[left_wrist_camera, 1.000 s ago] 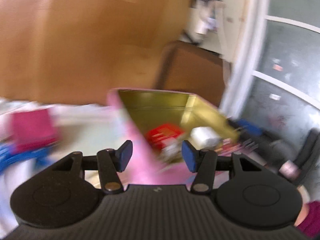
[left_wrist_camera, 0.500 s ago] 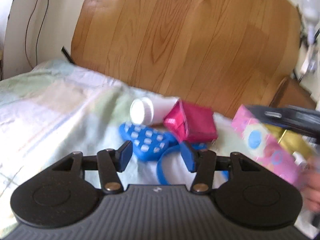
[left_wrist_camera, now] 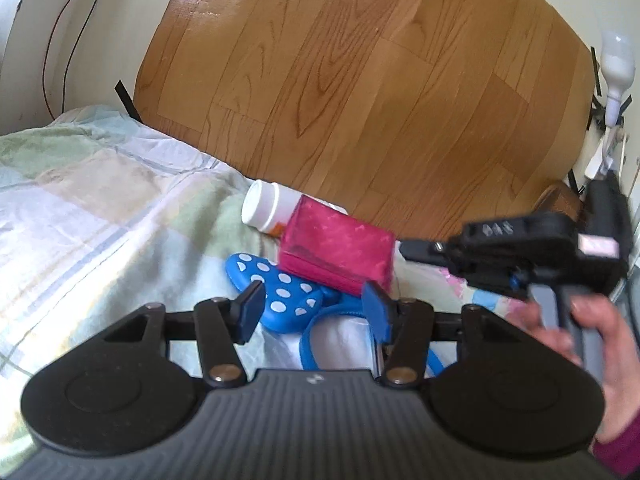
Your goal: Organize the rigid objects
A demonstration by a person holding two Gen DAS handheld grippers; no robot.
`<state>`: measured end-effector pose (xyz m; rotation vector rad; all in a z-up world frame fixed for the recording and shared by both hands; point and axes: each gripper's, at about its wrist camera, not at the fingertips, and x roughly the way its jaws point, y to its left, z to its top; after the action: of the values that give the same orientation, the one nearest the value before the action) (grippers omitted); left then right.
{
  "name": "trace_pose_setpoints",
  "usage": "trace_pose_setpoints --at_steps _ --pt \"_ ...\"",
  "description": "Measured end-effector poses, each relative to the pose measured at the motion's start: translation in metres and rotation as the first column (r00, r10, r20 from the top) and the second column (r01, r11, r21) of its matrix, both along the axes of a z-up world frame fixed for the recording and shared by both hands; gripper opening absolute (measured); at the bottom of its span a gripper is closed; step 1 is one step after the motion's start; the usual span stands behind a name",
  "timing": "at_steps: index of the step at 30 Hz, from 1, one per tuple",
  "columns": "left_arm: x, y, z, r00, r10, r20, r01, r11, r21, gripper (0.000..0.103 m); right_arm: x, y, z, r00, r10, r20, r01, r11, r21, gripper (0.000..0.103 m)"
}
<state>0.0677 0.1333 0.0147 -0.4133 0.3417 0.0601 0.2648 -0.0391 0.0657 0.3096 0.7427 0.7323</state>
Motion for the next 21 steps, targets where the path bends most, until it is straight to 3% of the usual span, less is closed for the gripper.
trace_pose_setpoints --at_steps 4,8,12,13,18,19,21 --pt "-0.002 0.000 0.000 1.000 0.005 0.021 -0.005 1.000 0.003 0.056 -0.040 -0.004 0.012 0.997 0.028 0.070 -0.028 1.000 -0.005 0.003" --pt "-0.003 0.001 -0.001 0.999 0.022 0.025 -0.022 1.000 -0.002 0.056 -0.052 -0.009 0.022 0.992 0.000 0.125 0.005 0.999 -0.033 0.008" --pt "-0.005 0.001 0.000 0.999 0.029 0.035 -0.029 1.000 0.001 0.056 -0.023 -0.012 0.013 0.997 -0.067 0.050 0.066 0.998 0.006 0.035" --pt "-0.005 0.001 0.000 0.999 0.029 0.037 -0.029 1.000 0.006 0.056 -0.016 -0.010 0.010 0.996 -0.086 0.036 0.086 0.996 0.011 0.037" --pt "0.001 0.002 -0.001 0.999 0.027 0.022 -0.027 1.000 0.009 0.056 0.010 0.017 -0.008 0.998 -0.061 -0.022 0.061 0.998 0.004 0.035" --pt "0.002 0.003 -0.002 0.999 0.027 0.022 -0.027 1.000 0.003 0.056 0.012 0.023 -0.011 0.998 -0.047 -0.033 0.047 0.999 -0.003 0.017" --pt "0.002 0.006 -0.002 0.999 0.025 0.023 -0.025 1.000 -0.015 0.056 0.011 0.027 -0.014 0.999 -0.033 -0.043 0.034 0.999 0.012 0.014"
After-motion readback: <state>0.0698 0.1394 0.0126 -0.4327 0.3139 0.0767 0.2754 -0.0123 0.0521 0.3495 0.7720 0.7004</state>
